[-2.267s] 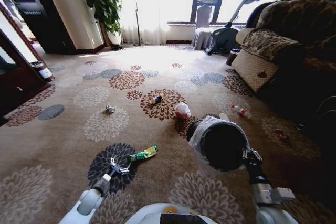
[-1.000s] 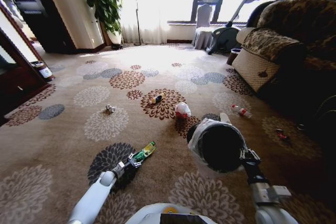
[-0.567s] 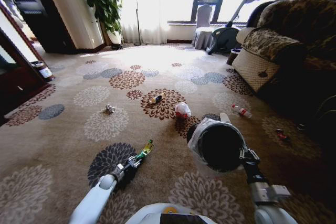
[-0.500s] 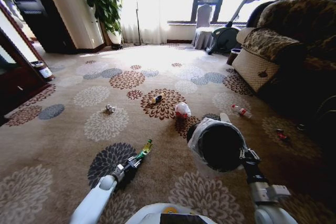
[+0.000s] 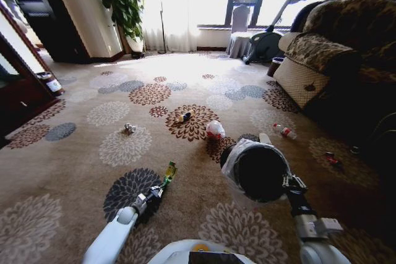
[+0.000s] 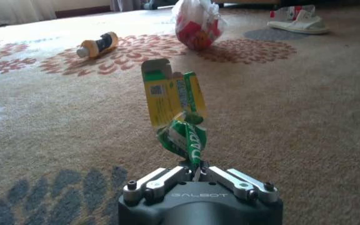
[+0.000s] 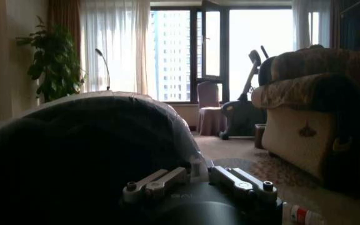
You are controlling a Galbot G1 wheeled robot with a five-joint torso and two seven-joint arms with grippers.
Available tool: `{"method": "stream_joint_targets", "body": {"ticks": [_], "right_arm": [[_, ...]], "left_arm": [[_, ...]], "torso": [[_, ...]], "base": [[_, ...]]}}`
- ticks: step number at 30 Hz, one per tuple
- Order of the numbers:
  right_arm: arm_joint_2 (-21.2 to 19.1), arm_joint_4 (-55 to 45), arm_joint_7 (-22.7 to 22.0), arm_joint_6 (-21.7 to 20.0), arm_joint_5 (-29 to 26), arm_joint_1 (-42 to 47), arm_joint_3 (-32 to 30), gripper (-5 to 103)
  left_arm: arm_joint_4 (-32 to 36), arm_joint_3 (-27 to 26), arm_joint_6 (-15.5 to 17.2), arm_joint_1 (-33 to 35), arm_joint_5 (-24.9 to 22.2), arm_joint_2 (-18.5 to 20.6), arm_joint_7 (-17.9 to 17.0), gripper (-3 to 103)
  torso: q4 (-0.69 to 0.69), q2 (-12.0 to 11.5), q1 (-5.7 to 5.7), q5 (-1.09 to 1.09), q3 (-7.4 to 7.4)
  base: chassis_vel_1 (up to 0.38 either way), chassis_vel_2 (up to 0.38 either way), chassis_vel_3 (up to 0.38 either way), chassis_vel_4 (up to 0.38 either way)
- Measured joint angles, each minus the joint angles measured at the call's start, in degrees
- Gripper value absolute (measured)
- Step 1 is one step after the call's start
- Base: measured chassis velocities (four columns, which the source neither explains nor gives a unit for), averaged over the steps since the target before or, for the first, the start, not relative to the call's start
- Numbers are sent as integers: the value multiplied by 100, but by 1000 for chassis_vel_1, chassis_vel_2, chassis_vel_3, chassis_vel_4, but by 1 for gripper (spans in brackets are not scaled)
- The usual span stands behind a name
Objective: Pick up the trash from the ground and place it into the trash bin.
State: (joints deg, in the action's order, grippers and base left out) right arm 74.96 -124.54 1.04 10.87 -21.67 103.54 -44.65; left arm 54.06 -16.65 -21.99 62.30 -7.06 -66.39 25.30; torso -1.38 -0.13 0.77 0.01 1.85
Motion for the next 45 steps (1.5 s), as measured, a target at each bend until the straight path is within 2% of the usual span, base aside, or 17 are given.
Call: {"method": "stream_joint_targets", "body": {"ticks": [45], "right_arm": [[0, -1, 0, 8, 1, 1, -1, 0]], "left_arm": [[7, -1, -3, 0, 9, 4, 0, 1]], "torso": [[0, 0, 0, 0, 0]], "base": [[0, 0, 0, 0]]}}
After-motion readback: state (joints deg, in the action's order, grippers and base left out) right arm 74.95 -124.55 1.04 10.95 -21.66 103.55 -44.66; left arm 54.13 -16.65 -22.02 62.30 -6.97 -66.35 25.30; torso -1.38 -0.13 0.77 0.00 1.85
